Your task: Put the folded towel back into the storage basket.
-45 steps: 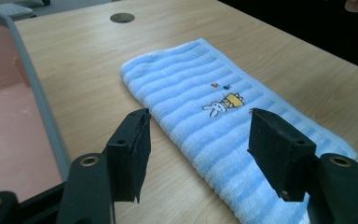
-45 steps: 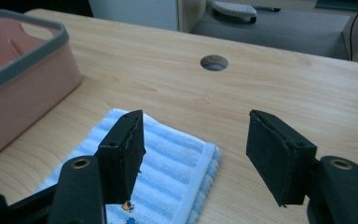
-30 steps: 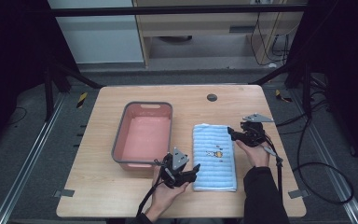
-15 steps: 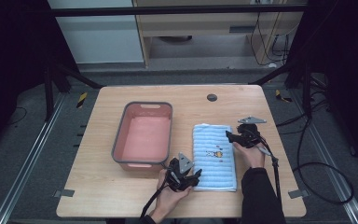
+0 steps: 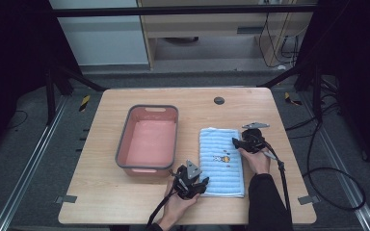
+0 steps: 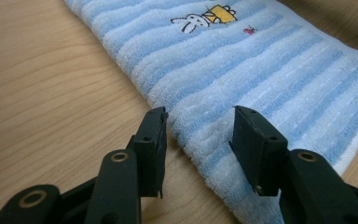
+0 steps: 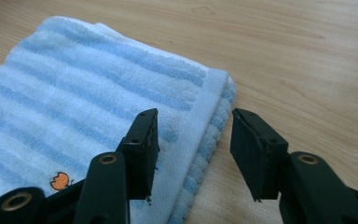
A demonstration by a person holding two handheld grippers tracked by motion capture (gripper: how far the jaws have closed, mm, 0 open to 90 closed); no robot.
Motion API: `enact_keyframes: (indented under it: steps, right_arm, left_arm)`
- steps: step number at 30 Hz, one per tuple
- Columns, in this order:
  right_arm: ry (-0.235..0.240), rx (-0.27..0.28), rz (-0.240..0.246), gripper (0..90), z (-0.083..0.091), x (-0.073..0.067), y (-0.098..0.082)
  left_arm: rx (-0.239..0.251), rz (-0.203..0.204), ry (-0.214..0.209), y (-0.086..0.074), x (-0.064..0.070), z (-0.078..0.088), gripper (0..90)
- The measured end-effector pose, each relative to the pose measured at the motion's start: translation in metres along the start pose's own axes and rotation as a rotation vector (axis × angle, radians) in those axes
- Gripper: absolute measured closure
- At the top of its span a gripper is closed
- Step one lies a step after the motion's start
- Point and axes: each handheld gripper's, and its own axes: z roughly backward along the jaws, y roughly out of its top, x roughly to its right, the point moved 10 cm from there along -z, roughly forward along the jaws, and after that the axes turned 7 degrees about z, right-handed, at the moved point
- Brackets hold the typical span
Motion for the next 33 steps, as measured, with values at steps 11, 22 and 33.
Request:
enact_keyframes:
  steps: [11,22,33]
  right_arm:
    - [0.026,-0.023,-0.019,57.4,-0.005,-0.001,-0.006]
    - [0.071,-0.006,-0.042,77.8,-0.005,-0.009,-0.006]
    - [0.068,0.010,-0.026,83.2,-0.002,-0.012,-0.004]
  left_arm:
    - [-0.009,0.023,-0.015,-0.002,0.000,-0.003,58.7]
    - [-0.014,0.051,-0.039,-0.002,0.003,-0.003,68.1]
    - [0.008,0.049,-0.029,-0.001,0.005,-0.002,83.9]
